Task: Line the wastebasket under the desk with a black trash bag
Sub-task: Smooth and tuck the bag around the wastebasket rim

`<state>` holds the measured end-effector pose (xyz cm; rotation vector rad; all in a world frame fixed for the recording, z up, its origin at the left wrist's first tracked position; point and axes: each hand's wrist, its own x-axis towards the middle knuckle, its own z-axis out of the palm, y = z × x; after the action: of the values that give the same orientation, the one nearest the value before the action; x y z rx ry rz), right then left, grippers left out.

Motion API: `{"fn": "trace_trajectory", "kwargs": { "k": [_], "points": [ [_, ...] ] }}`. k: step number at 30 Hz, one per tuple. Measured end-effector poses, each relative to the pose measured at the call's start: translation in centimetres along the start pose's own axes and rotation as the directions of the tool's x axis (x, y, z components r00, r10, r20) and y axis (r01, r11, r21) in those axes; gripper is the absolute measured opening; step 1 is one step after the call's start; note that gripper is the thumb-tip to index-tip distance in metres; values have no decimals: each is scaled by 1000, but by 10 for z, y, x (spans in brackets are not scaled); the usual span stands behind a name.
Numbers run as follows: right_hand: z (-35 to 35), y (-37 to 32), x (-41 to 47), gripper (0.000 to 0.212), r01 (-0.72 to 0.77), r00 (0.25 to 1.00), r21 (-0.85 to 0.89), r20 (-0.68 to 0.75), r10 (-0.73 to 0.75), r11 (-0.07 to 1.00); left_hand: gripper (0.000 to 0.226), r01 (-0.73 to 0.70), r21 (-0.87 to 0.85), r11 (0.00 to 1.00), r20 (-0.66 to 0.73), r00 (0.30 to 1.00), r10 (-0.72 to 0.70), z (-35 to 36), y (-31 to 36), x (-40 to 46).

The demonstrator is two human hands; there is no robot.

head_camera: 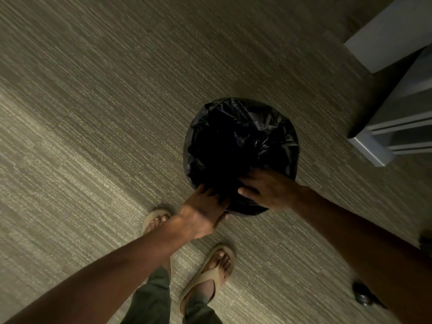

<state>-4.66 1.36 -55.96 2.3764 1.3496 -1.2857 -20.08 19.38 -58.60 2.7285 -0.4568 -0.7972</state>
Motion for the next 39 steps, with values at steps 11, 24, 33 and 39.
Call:
{"fn": "trace_trajectory", "kwargs": {
  "k": [11,24,33,39],
  "points": [
    [-49,51,52,115,-404,831,-320,-519,198,857,50,-45,50,998,-45,998,47,7,3,-2],
    [-80,56,79,96,-280,782,-196,-614,105,940,78,-58,-65,996,-346,938,32,3,1,-9],
    [-91,52,96,91,-293,785,1,-570,241,956,66,44,-234,971,-420,896,-142,-27,-33,-1],
    [-33,16,6,89,-314,655,75,-705,273,947,63,224,-430,875,-478,765,-431,-44,-53,-2]
  ]
}}
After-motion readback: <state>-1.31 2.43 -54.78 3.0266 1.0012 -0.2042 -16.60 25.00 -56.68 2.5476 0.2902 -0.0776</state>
